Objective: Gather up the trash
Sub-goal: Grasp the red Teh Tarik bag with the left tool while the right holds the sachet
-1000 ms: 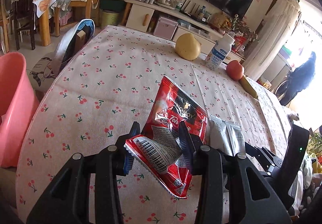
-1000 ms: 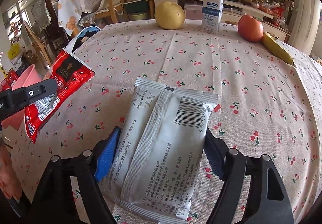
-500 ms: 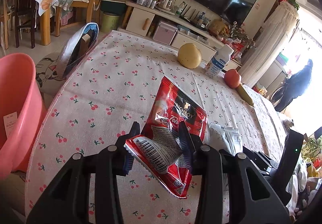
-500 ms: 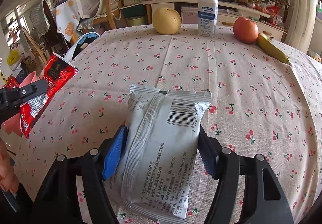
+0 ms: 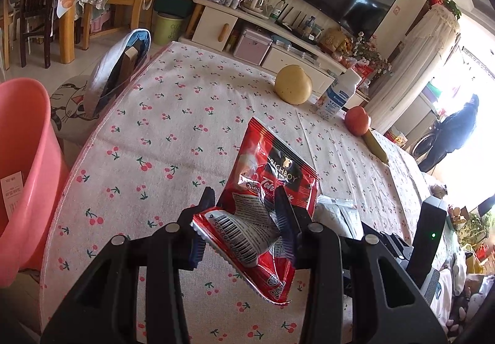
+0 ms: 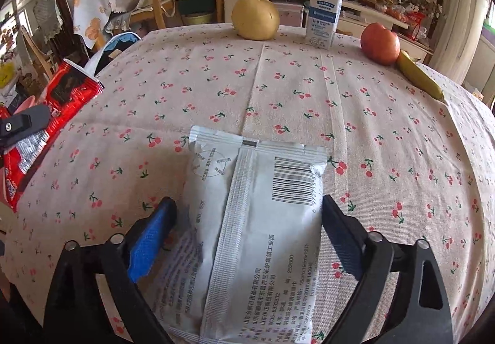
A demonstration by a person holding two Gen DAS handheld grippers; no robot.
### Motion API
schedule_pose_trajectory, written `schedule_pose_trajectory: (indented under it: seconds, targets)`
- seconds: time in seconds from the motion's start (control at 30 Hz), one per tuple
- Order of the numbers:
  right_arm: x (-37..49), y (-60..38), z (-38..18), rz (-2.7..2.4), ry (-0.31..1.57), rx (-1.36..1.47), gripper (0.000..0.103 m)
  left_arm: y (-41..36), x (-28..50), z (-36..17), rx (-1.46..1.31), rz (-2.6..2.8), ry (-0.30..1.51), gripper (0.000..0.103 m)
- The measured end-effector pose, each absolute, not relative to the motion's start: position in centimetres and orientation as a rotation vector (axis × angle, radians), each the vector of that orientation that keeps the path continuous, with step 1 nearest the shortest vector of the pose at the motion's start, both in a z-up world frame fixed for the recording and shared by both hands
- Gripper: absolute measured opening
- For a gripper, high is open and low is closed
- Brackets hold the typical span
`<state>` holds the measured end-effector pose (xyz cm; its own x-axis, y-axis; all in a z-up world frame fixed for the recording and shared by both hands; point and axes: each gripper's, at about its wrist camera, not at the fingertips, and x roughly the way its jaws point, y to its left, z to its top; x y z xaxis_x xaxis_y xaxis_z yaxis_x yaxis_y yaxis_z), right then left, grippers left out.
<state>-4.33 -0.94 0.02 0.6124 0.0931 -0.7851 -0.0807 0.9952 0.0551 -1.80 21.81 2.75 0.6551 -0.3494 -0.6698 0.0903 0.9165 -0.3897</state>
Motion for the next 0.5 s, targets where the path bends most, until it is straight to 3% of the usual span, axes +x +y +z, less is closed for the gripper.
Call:
schedule_pose_trajectory:
  seconds: [0.43, 0.47, 0.5]
  targets:
    - [-4.6, -0.9, 1.4, 0.151, 0.875, 0.060, 0.075, 22.9, -1.6, 2.6, -0.362, -0.330, 0.861, 0.041]
    - [-4.7, -1.0, 1.7, 0.152, 0.867, 0.067, 0.075, 22.6, -1.6, 2.5, -0.341, -0.350, 0.872, 0.043]
    - [-4.8, -1.1, 2.0, 0.153, 0.860, 0.074, 0.075, 22.2, -1.6, 2.3, -0.312, -0.371, 0.892, 0.050]
